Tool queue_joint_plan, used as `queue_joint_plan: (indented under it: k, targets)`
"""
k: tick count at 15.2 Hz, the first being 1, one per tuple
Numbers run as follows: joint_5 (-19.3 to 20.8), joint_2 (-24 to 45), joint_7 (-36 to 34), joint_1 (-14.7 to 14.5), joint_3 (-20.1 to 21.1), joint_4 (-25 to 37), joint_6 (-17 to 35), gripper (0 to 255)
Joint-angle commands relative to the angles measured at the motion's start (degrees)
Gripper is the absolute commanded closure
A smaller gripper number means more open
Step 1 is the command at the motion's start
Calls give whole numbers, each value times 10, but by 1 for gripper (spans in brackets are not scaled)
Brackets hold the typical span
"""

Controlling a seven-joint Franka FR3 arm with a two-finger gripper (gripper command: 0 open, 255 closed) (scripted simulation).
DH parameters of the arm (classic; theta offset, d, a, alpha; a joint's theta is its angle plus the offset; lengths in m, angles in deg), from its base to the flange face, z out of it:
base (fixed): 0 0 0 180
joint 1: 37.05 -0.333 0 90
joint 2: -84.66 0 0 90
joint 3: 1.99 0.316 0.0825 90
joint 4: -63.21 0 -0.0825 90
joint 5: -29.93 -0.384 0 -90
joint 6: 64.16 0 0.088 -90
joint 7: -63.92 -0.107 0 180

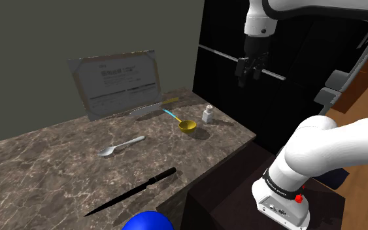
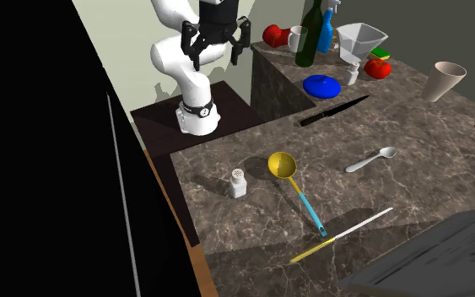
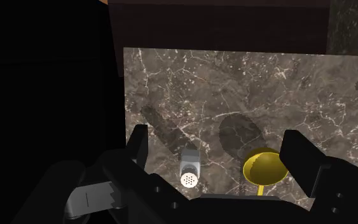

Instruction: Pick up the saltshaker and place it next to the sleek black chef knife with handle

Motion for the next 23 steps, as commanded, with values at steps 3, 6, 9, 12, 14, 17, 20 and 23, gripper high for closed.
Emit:
queue_joint_plan:
  k: [3, 6, 9, 12, 14, 17, 20, 23]
  targets:
    - [4, 17, -1, 1, -3, -22, 46, 0]
    - [11, 50, -3, 2, -7, -50, 116, 0]
    - [18, 91, -6, 3, -12, -70, 187, 0]
    - [26, 140, -9, 5, -16, -81, 257, 0]
    - [31, 177, -12, 7, -19, -84, 303, 0]
    - [38, 237, -16, 9, -23, -81, 371, 0]
    - [45, 295, -20, 11, -26, -71, 428, 0]
    - [48, 309, -21, 13, -28, -84, 454, 0]
